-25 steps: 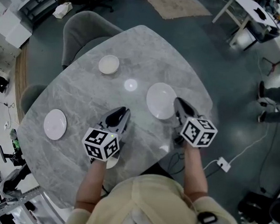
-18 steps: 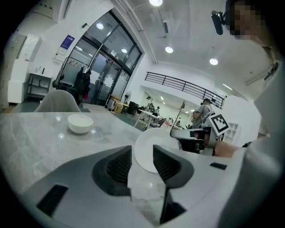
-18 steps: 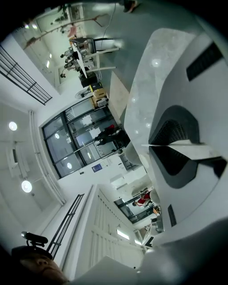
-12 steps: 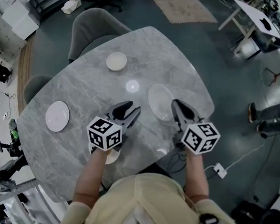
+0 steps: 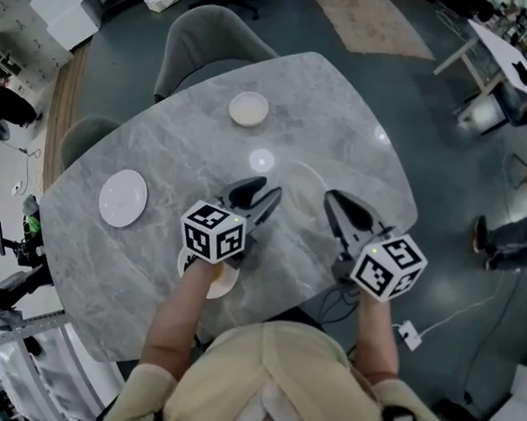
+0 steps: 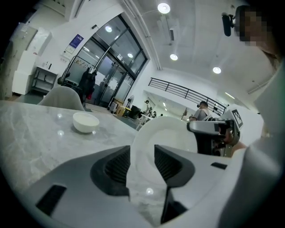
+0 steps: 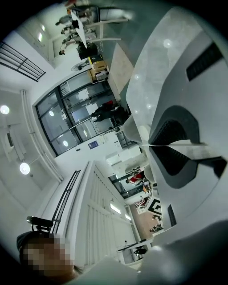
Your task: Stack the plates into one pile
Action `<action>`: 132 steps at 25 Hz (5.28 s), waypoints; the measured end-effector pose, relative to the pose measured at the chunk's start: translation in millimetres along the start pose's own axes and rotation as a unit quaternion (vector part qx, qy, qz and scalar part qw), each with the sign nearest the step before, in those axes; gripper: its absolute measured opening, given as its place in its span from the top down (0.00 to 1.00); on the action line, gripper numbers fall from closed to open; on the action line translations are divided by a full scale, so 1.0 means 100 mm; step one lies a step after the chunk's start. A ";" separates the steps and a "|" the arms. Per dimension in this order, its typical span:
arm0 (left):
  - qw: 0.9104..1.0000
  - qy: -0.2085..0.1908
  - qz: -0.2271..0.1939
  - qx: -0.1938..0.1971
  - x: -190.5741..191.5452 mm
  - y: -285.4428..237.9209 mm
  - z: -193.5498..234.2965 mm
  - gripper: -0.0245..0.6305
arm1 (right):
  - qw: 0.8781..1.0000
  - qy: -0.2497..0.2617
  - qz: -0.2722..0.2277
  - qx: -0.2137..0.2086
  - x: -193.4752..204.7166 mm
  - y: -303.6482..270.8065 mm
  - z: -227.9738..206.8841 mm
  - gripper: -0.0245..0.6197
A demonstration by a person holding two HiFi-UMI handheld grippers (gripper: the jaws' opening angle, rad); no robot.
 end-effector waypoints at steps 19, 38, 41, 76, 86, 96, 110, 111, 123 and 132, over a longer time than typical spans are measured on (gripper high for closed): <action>0.996 0.029 -0.067 -0.052 -0.10 0.62 0.19 0.73 | 0.995 -0.002 0.010 -0.095 -0.11 -0.37 0.37 0.94; 0.967 0.059 -0.134 -0.207 0.13 2.37 0.76 0.85 | 0.982 0.016 0.069 -0.177 0.24 -1.37 1.61 0.94; 0.959 0.067 -0.139 -0.237 0.20 2.73 0.89 0.86 | 0.978 0.023 0.079 -0.190 0.35 -1.59 1.92 0.94; 0.909 0.145 -0.070 -0.384 0.48 3.74 2.35 0.87 | 0.968 0.054 0.181 -0.162 1.24 -3.51 2.71 0.93; 0.902 0.117 -0.024 -0.414 0.50 3.62 2.61 0.87 | 0.969 0.066 0.194 -0.139 1.42 -3.77 2.63 0.93; 0.902 0.073 0.015 -0.426 0.51 3.50 2.70 0.87 | 0.966 0.134 0.197 -0.104 1.50 -3.84 2.58 0.93; 0.889 0.002 0.052 -0.454 0.56 3.42 2.77 0.87 | 0.958 0.221 0.171 -0.064 1.47 -3.87 2.56 0.93; 0.889 0.000 0.051 -0.456 0.56 3.43 2.77 0.87 | 0.958 0.220 0.171 -0.064 1.46 -3.86 2.56 0.93; 0.890 0.010 -0.005 -0.455 0.42 3.70 2.52 0.88 | 0.961 0.211 0.169 -0.063 1.36 -3.64 2.63 0.93; 0.893 0.041 -0.078 -0.441 0.21 3.94 2.16 0.93 | 0.962 0.213 0.152 -0.071 1.13 -3.37 2.75 0.93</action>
Point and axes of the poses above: the fingertips, and each gripper's own axes: y backward along the fingers, z to its left, x out of its underside, the point moved 6 cm from there along y, backward along the fingers
